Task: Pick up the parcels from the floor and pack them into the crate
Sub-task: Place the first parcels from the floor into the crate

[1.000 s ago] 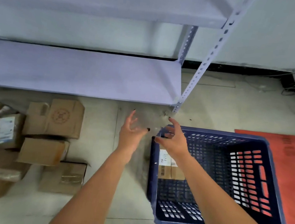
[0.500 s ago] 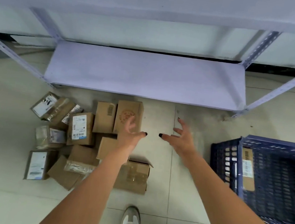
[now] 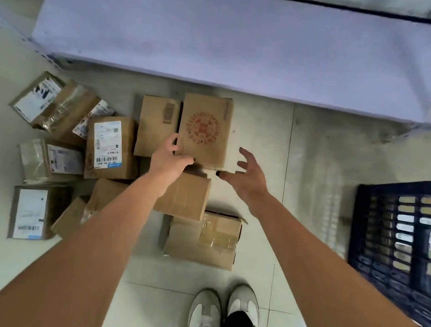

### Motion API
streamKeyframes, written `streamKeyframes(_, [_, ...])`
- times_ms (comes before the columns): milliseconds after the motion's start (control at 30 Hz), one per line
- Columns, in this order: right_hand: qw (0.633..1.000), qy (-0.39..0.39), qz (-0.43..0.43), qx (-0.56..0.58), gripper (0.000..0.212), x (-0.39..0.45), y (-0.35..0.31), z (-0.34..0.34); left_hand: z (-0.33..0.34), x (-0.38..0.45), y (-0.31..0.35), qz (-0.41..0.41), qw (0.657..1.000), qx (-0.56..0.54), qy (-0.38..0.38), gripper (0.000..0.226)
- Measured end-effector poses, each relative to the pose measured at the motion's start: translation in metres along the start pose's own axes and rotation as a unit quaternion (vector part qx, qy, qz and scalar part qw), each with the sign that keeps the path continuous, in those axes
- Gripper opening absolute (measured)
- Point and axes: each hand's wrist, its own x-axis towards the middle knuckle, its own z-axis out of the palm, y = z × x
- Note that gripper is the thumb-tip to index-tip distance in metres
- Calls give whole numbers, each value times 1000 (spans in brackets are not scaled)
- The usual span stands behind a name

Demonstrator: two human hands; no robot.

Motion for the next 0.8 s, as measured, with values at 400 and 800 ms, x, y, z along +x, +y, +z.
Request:
streamKeyframes(400, [999,-12,-21,-33,80,116,22,29,38,121,-27,12,997,54,50,60])
streamKeyframes(800, [999,-9,-32,34,75,17,-51,-21,20,24,45,53,996,-52,40,61])
